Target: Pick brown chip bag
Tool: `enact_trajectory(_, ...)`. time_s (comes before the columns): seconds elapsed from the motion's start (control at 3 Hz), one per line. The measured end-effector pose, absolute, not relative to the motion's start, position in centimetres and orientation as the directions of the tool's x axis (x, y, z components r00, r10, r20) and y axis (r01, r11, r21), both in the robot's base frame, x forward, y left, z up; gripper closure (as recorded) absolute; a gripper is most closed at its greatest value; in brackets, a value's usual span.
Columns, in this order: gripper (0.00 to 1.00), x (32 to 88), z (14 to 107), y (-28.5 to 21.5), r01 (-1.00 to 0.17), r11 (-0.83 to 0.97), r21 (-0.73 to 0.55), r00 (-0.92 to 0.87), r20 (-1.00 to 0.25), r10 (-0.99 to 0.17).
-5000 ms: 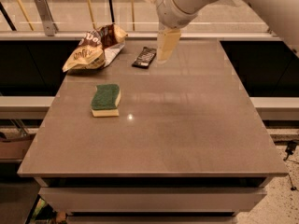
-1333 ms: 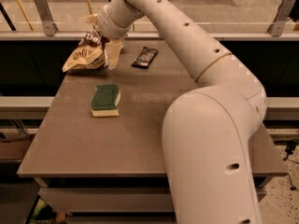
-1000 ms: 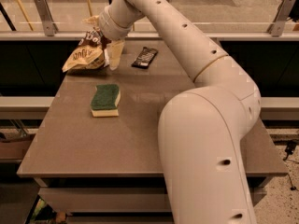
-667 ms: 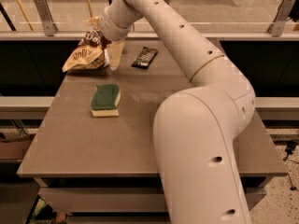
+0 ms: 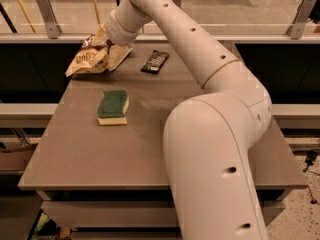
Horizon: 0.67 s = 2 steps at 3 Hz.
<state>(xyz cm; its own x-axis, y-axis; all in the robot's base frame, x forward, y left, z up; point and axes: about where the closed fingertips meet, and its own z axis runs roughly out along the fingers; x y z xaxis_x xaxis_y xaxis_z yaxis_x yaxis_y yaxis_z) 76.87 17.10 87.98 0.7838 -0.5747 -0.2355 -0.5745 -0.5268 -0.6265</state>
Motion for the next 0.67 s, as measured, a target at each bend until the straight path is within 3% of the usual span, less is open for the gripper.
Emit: enact_trajectory(0.67,0.87,76.81,87.31,17.62,-0.576,-0.533,-0.620,0.786,-0.241,-0.570)
